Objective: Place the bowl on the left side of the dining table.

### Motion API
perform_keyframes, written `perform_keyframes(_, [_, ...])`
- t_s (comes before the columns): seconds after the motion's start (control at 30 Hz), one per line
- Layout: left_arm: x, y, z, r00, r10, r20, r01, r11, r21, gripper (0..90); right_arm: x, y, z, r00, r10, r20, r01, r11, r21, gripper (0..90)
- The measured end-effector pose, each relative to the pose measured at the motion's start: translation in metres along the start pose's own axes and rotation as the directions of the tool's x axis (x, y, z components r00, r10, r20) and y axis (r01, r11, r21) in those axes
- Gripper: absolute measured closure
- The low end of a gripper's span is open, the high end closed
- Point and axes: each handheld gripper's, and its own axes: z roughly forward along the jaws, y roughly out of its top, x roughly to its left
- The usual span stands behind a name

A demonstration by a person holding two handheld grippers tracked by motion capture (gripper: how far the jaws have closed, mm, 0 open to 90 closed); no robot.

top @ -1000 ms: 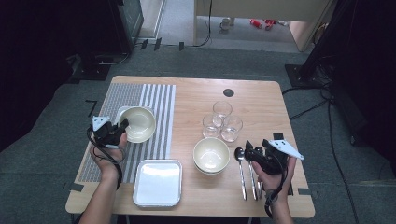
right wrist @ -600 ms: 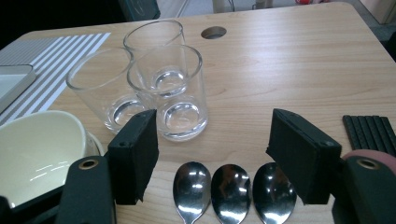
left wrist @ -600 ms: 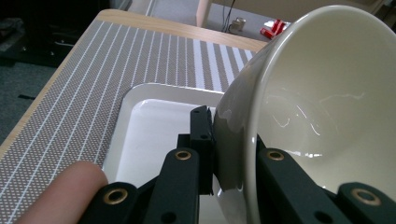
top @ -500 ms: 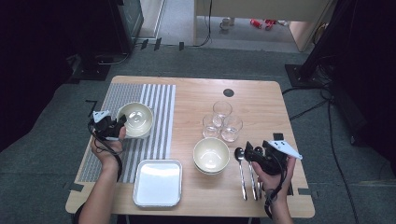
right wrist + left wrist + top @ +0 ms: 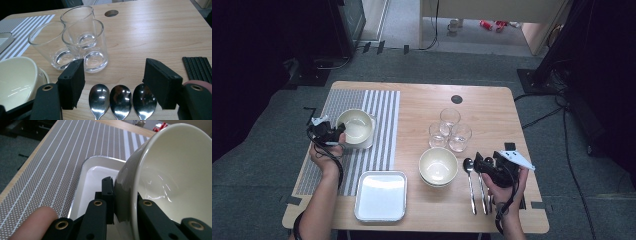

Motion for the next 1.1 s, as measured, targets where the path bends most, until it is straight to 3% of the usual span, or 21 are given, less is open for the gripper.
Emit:
perform_keyframes(0.1, [0.003,0.0,0.001,0.9997,-0.025,0.009,0.025,0.9997,0.003,83.5,-0.001,0.0,0.001,1.0,0.006,0.006,-0.006,1.0,0.005,33.5])
perform_keyframes(0.3, [0.001,0.008,0.006,1.0,0.004,-0.007,-0.003,0.9994,0.036,80.8,-0.001,-0.001,0.003,1.0,0.007,0.005,-0.007,1.0,0.01,33.5])
perform_keyframes(0.43, [0.002,0.007,0.011,0.9993,-0.004,-0.038,0.006,0.9984,0.056,72.7,-0.001,-0.002,0.003,1.0,0.005,0.006,-0.005,1.0,0.011,33.5])
perform_keyframes(0.5, [0.004,0.007,0.012,0.9993,-0.018,-0.034,0.02,0.9984,0.054,72.2,-0.001,-0.002,0.003,0.9999,0.009,0.008,-0.009,1.0,0.009,33.5])
perform_keyframes(0.63, [0.004,0.009,0.011,0.9989,-0.006,-0.047,0.008,0.9989,0.047,70.8,-0.002,-0.002,0.003,0.9999,0.011,0.012,-0.011,1.0,0.008,33.5])
perform_keyframes(0.87, [0.007,0.012,0.012,0.9993,-0.013,-0.034,0.014,0.9994,0.031,70.3,-0.005,-0.001,0.004,0.9996,0.019,0.022,-0.019,1.0,0.014,33.5])
perform_keyframes(1.1, [0.009,0.014,0.007,0.9984,-0.008,-0.056,0.009,0.9998,0.018,69.6,-0.012,0.0,0.003,0.9989,0.037,0.028,-0.037,0.999,0.014,34.2])
